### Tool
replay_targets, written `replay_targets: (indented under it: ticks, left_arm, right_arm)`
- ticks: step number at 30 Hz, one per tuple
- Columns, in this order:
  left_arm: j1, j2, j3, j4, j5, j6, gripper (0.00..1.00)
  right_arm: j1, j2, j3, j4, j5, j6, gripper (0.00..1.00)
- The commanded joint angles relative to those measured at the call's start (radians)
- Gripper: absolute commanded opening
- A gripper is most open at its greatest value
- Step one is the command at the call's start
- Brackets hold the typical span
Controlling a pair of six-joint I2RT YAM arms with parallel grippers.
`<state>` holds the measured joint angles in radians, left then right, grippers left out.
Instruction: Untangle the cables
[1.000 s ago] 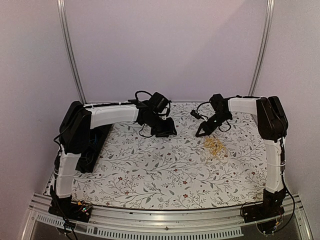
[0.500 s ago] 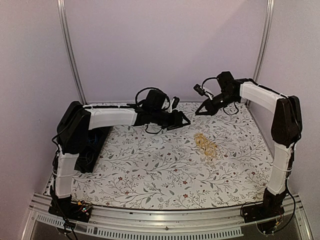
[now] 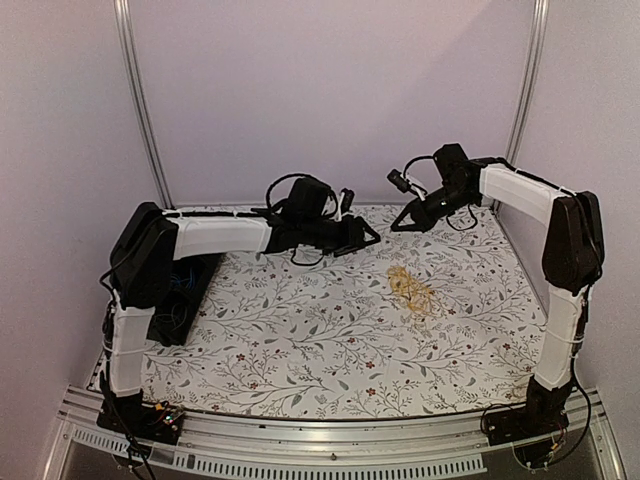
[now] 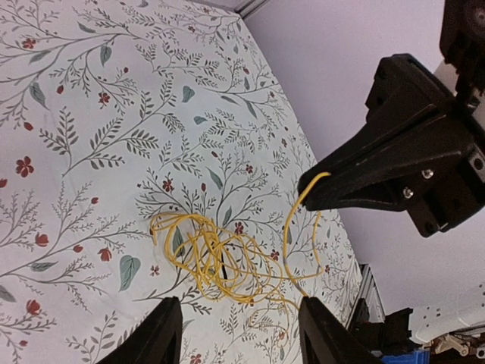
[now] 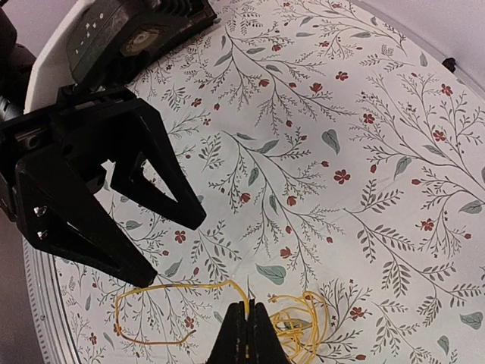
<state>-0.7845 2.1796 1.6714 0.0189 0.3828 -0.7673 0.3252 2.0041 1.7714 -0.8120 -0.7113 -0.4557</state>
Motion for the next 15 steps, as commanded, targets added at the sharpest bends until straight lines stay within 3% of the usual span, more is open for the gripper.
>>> replay_targets:
  ticks: [1,7,15]
  left_arm:
    - [-0.003,-0.028,0.02,-0.007,-0.053,-0.035,0.55]
    - [-0.019,-0.031,0.017,0.092,0.007,0.013,0.56]
    - [-0.023,0.11,0.219,-0.125,0.101,0.023,0.48]
  right_arm:
    - [0.0,-0.013,-0.012,0.008,0.003,0.012,0.01]
    - [0.001,-0.011,-0.021,0.014,0.008,0.015,0.01]
    - [0.0,-0.01,-0.007,0.023,0.004,0.026,0.02]
